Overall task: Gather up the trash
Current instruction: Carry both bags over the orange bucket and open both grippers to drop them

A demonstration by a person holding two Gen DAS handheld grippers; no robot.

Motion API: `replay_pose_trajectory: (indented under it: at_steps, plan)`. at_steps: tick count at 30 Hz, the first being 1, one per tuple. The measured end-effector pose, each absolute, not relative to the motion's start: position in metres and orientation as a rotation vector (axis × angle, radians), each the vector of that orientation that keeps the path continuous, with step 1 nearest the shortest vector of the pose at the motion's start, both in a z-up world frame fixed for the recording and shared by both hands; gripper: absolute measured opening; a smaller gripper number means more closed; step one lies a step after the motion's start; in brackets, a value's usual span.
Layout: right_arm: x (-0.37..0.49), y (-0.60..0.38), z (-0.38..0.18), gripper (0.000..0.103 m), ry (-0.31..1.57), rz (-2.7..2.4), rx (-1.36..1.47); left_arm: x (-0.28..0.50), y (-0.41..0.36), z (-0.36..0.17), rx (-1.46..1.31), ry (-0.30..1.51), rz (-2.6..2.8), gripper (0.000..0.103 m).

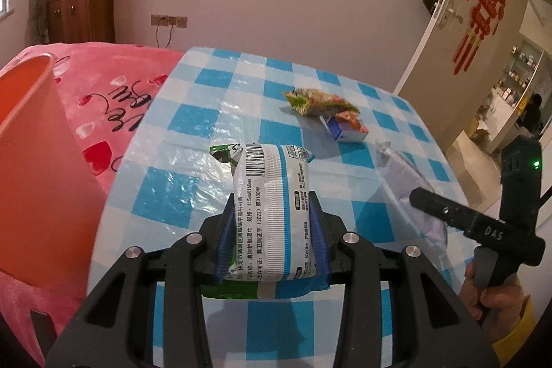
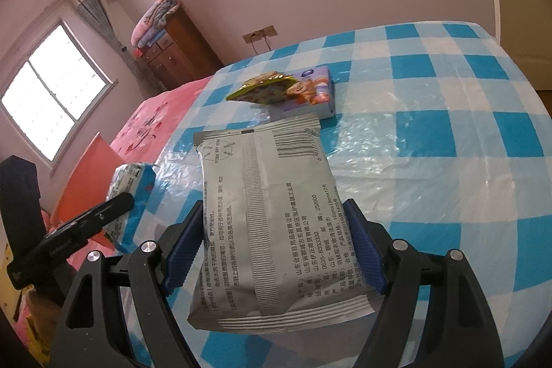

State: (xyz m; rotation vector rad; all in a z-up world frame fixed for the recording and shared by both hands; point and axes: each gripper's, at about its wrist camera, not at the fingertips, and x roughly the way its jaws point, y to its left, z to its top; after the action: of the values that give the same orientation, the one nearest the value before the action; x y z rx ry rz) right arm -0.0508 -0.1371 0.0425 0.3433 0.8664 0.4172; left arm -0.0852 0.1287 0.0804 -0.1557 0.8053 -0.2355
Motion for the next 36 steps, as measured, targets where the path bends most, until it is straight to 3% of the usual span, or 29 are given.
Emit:
replay_pose_trajectory:
  at_steps: [20,36]
  plan:
    - [-0.059,-0.075,0.095,0.078,0.855,0.543,0.346,-0.122,0.193,0.141,-0.212,0.646,-0.202,0.040]
    - [-0.046,0.062,0.158,0.078,0.824,0.808,0.179,-0.147,0.301,0.166,-0.292,0.540,0.051,0.040]
